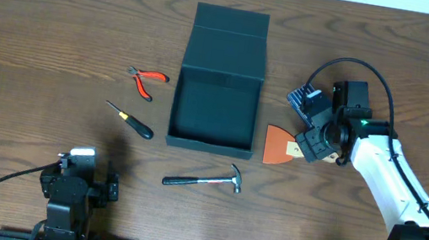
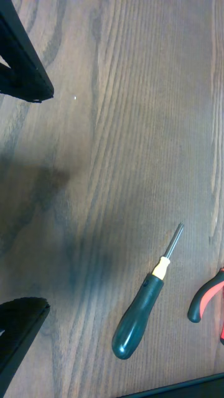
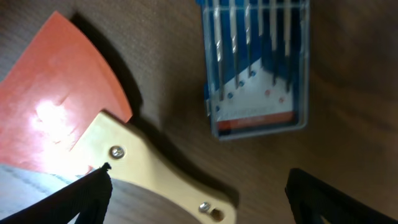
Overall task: Pack container
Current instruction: 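Lower the right gripper and close it on the scraper handle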
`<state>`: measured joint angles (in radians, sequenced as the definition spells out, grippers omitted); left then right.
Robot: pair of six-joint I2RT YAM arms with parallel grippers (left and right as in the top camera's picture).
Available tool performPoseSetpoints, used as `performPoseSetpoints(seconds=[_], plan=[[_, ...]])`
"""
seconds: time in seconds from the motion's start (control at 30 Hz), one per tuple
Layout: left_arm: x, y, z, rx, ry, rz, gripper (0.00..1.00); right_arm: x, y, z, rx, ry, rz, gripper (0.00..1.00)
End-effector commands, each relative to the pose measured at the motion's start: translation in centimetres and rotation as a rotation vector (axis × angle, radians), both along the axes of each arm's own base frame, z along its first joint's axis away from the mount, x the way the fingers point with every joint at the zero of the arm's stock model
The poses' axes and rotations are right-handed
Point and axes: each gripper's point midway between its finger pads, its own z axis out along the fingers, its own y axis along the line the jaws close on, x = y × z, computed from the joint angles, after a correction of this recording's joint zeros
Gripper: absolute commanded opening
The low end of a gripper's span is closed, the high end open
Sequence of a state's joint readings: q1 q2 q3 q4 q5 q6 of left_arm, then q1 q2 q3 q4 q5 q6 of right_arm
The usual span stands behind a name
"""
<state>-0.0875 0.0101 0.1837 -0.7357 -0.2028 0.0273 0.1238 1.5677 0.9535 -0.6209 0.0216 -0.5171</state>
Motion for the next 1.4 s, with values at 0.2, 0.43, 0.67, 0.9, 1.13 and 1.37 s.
performPoseSetpoints(seconds=[0.2, 0.43, 0.67, 0.9, 1.13, 1.37], plan=[[-0.1, 0.3, -0.5, 0.016, 0.011, 0.007, 0.99, -0.4, -0.5, -3.2, -0.042, 0.087, 0.055, 0.99], [-0.1, 0.3, -0.5, 0.016, 0.011, 0.007, 0.99, -1.4, -0.3, -6.2, -0.033, 0.182, 0.053, 0.99], [-0.1, 0.3, -0.5, 0.016, 0.011, 0.007, 0.99, -2.8, -0.5, -7.4, -0.032, 0.256, 0.015, 0.99], [-0.1, 0.3, -0.5, 0.016, 0.011, 0.007, 0.98, -2.6, 2.7, -5.7, 0.165, 0.237, -0.021, 0.99], [-0.1, 0.3, -0.5, 0.016, 0.011, 0.007, 0.98, -4.2, 4.2, -3.5, 0.257, 0.265, 0.001, 0.99], [-0.1, 0.3, -0.5, 0.016, 0.011, 0.007, 0.98, -4.9, 4.2, -3.1, 0.244, 0.272, 0.078, 0.99]])
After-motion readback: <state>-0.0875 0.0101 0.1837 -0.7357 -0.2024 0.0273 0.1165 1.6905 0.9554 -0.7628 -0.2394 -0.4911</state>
